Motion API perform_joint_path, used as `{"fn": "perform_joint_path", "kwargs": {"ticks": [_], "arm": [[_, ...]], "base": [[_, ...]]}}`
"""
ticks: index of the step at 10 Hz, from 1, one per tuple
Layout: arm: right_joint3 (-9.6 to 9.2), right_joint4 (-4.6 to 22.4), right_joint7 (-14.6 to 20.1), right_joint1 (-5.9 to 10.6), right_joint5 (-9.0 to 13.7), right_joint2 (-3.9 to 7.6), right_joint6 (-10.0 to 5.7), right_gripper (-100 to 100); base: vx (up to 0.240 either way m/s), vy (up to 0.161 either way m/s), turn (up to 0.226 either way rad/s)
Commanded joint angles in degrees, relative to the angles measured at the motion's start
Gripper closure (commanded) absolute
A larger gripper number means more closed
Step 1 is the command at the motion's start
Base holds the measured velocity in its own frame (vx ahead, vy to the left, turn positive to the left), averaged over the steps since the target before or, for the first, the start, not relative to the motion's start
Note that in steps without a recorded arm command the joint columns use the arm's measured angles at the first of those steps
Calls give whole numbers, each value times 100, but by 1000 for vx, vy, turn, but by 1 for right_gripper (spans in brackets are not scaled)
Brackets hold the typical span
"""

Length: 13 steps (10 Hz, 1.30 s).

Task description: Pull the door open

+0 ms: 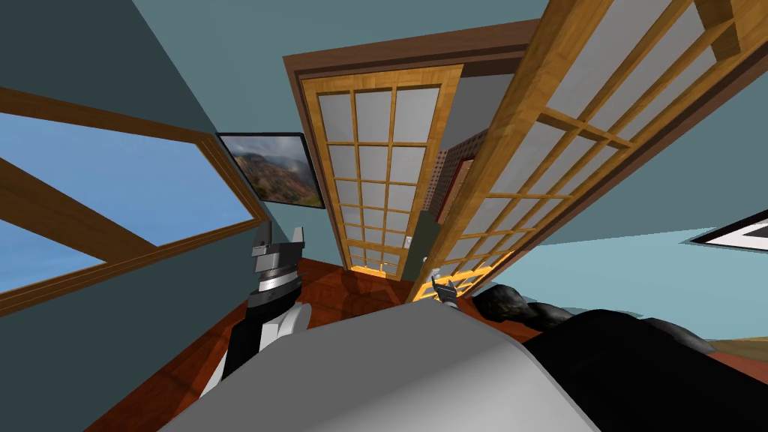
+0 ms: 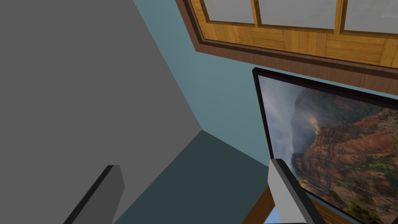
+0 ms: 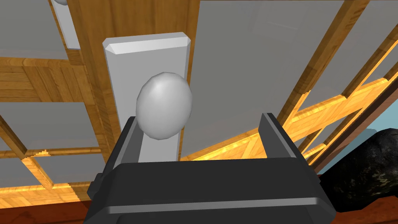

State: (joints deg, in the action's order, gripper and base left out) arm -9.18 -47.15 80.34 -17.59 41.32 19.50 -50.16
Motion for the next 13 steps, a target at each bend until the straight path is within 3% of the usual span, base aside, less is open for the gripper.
{"fn": "perform_joint_path", "kwargs": {"ticks": [1, 10, 13], "arm": [[88, 286, 129, 20, 50, 152, -26, 100], [98, 352, 132, -34, 51, 160, -26, 100], [118, 362, 144, -158, 41, 174, -31, 100]], "base": [[-1, 0, -26], [-14, 2, -1], [-87, 9, 6]]}}
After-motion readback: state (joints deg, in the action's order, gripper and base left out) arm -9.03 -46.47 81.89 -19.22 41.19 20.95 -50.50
